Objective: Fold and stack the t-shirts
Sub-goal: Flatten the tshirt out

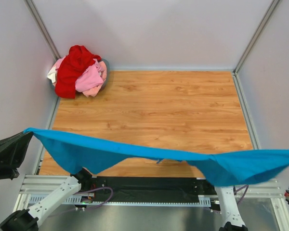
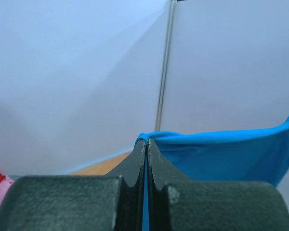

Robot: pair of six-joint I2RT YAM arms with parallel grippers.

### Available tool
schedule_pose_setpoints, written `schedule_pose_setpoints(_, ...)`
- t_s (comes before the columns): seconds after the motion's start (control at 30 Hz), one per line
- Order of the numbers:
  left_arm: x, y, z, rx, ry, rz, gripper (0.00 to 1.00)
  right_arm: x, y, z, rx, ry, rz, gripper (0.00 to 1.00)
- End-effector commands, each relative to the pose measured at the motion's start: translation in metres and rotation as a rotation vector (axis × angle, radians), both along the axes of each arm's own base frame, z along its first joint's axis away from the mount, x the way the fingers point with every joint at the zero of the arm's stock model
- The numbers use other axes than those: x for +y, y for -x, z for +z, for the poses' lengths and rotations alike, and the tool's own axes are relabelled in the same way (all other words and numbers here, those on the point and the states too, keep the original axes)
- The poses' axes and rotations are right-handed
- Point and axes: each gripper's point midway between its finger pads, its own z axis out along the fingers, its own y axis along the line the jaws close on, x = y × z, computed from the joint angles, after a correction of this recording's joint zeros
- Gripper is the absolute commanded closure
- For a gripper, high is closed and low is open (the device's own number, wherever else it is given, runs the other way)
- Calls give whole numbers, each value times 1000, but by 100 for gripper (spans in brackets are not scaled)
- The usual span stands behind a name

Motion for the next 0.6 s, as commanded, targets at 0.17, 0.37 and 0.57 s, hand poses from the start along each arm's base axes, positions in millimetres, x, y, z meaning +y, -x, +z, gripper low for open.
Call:
schedule_pose_setpoints(0.17,-14,-40,7,37,-72,69,100,-47,-52,40,46,30,-174,100)
schedule_pose_setpoints(0.37,-15,-160,-43,394,-189,435,100,-57,-217,6,337,42,-96,100)
schedule_pose_setpoints(0.57,-59,-304,-164,804,-379,512,100,-65,-405,-133,799,-42,24,100)
